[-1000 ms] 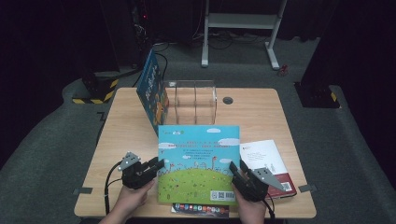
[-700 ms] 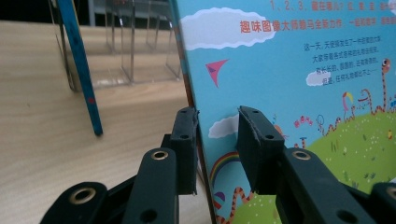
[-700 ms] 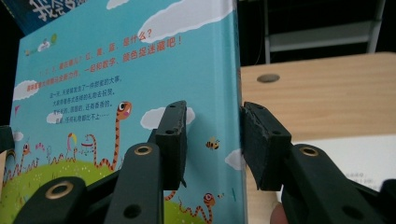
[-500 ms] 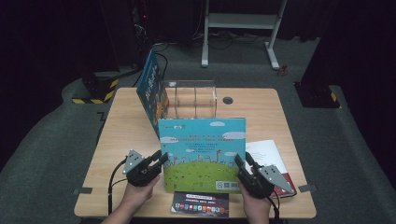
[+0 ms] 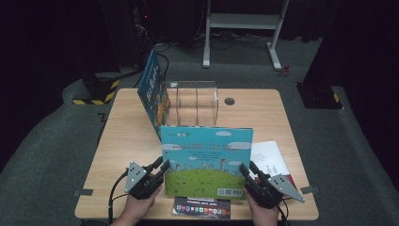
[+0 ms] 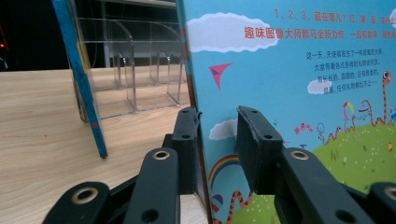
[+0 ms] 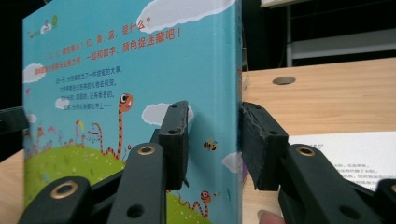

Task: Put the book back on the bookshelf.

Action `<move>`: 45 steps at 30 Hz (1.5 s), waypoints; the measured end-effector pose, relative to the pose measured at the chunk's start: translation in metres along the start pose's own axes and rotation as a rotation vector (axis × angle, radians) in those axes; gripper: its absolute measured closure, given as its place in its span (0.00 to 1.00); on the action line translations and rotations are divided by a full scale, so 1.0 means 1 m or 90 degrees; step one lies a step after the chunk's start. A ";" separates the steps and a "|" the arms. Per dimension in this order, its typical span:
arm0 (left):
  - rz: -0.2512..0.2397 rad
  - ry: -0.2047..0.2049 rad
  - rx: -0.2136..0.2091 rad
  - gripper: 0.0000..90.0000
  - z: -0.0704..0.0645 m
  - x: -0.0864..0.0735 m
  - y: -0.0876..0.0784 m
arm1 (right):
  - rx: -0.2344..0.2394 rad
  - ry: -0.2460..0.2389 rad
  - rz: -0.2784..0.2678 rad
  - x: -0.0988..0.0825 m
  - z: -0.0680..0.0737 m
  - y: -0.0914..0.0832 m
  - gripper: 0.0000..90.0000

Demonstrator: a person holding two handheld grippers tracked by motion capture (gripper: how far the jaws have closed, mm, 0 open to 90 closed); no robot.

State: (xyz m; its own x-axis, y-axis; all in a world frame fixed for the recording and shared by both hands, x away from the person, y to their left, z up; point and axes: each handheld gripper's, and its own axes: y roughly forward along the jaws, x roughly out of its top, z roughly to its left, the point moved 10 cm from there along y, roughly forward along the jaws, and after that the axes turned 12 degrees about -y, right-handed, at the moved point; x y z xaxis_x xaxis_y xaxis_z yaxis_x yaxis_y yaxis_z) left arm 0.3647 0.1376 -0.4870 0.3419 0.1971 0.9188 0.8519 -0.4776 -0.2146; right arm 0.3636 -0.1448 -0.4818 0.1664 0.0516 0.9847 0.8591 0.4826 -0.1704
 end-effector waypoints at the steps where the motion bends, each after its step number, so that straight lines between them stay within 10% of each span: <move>1: 0.001 0.002 0.000 0.77 0.000 0.000 0.001 | 0.003 0.001 0.002 0.000 -0.001 0.000 0.71; 9: -0.037 -0.028 -0.007 0.79 0.004 0.011 -0.001 | 0.031 -0.020 -0.021 0.008 0.002 -0.003 0.74; 19: -0.058 0.002 -0.009 0.79 0.007 0.013 -0.009 | 0.059 -0.037 -0.033 0.005 0.012 -0.002 0.75; 31: -0.069 0.014 0.006 0.79 0.009 0.020 0.004 | 0.023 -0.102 -0.071 0.016 0.009 0.002 0.75; 45: -0.062 0.032 -0.002 0.75 -0.004 0.010 -0.014 | 0.072 -0.124 -0.058 0.001 0.015 -0.022 0.74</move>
State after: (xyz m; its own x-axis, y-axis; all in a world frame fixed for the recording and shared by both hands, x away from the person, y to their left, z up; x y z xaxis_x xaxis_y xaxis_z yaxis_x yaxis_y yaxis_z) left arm 0.3546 0.1423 -0.4736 0.2367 0.1995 0.9509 0.8792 -0.4605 -0.1223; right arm 0.3377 -0.1426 -0.4765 -0.0154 0.1656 0.9861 0.8051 0.5868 -0.0860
